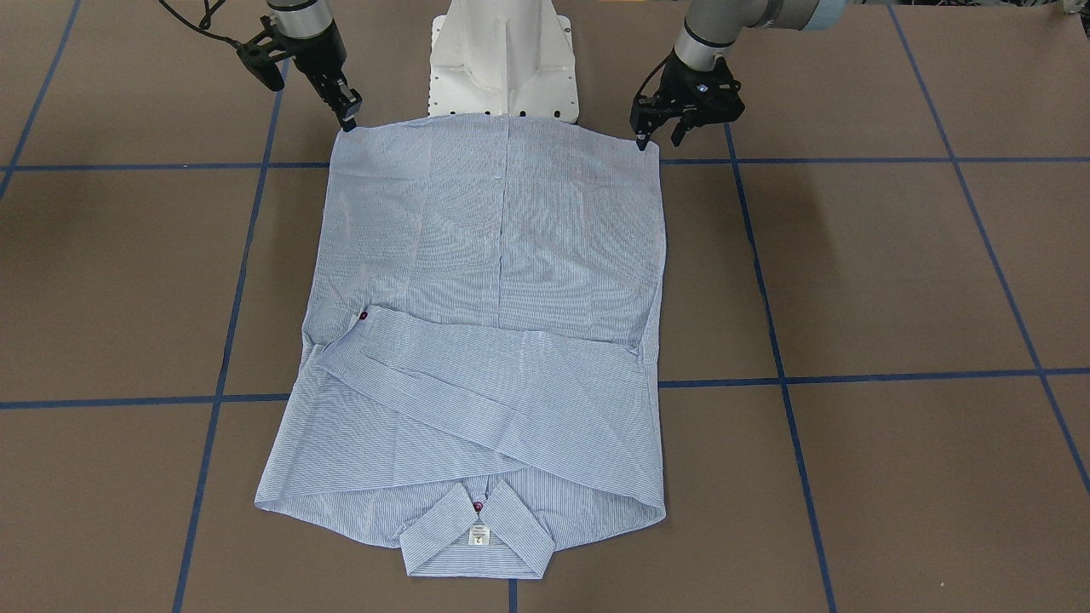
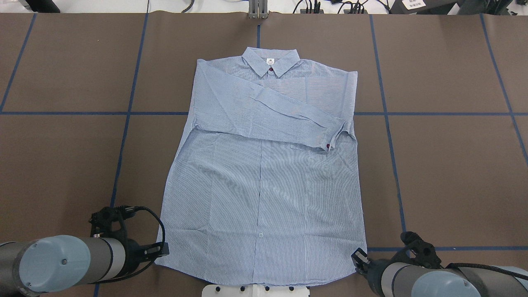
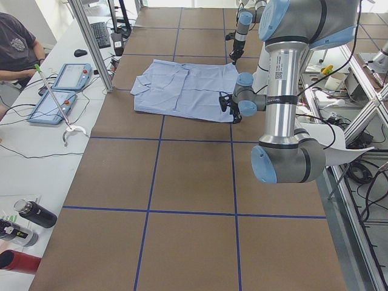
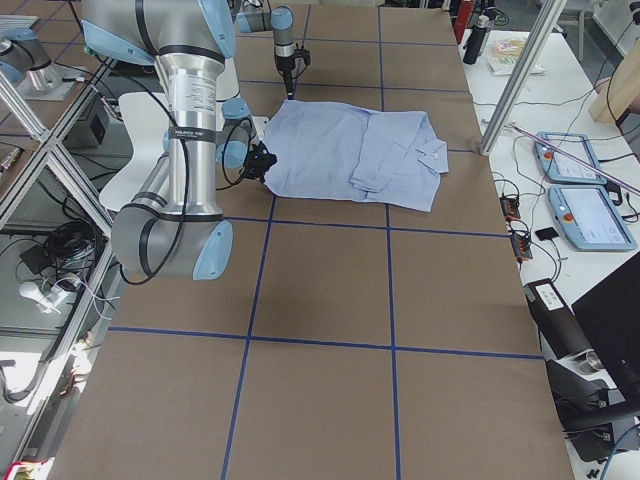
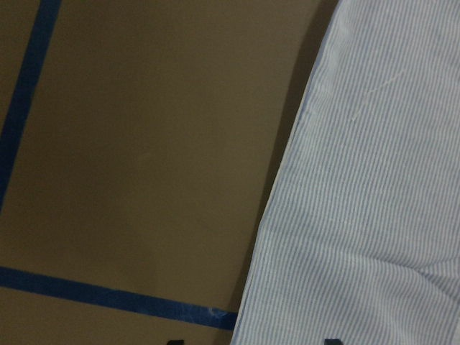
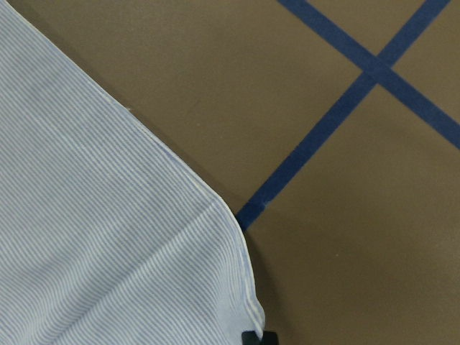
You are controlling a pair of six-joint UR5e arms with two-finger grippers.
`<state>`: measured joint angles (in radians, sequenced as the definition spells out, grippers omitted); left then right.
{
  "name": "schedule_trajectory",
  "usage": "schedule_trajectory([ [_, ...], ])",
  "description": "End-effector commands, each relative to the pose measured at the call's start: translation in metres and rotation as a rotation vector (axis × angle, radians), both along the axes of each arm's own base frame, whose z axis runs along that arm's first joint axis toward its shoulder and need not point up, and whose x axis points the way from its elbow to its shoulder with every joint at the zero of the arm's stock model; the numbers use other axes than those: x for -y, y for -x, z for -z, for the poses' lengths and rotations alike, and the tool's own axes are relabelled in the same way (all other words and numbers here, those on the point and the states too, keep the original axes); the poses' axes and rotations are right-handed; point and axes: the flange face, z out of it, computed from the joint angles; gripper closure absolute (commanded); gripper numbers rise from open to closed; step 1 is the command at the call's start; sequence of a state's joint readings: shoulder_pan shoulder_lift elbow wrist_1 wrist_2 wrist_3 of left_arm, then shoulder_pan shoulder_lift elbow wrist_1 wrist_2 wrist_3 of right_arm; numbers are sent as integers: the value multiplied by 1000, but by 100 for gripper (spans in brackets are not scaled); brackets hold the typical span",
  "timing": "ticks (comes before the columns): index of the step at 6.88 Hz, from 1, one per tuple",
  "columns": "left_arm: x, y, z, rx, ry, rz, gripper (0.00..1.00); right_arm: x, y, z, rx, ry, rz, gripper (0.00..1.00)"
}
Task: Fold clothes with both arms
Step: 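Grasp both hem corners with the left and right grippers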
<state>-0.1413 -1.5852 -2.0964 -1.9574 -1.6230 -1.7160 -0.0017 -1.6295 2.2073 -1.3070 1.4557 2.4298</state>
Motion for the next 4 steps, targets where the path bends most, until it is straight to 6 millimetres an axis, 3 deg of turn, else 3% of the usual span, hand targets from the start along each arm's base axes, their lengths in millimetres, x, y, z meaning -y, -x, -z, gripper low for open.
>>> schedule_trajectory([
  [1,-5,-12,-2,4,3,-10,32,0,0,0,1,0,0,100],
  [2,-5,-17,-4,7,4,-12,35,1,0,0,-1,0,-2,100],
  [4,-5,-17,-4,9,5,-11,59,2,-3,2,4,0,-5,100],
])
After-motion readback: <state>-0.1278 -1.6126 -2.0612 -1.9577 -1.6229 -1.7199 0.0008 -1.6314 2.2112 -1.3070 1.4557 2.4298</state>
